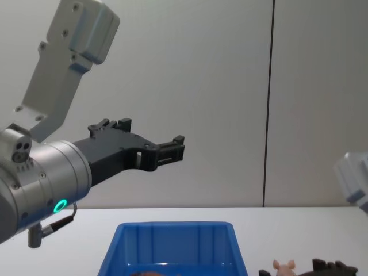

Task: Pick up the two dolls from the table and place them into the box.

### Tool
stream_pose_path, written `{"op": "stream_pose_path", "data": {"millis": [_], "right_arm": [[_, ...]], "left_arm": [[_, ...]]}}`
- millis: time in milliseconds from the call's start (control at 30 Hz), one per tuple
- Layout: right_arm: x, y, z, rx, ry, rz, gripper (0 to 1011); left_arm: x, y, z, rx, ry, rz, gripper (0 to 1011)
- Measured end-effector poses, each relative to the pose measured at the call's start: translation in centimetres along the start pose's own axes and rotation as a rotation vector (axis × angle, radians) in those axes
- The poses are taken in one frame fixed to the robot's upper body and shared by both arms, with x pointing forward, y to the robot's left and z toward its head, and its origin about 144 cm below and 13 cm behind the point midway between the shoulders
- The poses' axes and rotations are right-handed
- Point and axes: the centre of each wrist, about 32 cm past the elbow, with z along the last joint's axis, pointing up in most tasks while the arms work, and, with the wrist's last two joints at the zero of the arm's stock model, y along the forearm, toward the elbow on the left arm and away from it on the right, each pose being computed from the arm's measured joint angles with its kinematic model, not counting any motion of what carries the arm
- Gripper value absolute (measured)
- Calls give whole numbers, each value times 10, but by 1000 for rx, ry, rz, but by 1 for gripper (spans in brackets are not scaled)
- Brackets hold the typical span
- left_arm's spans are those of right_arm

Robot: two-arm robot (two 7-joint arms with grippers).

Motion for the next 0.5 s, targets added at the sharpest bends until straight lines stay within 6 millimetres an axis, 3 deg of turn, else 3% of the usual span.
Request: {"op": "stream_pose_path", "data": {"millis": [333,500], "right_arm": [[-1,4,-8,-27,13,-3,994],[0,8,-11,-36,22,3,856]], "left_arm": [[0,0,0,0,0,0,1001],[0,0,0,0,0,0,1001]]}}
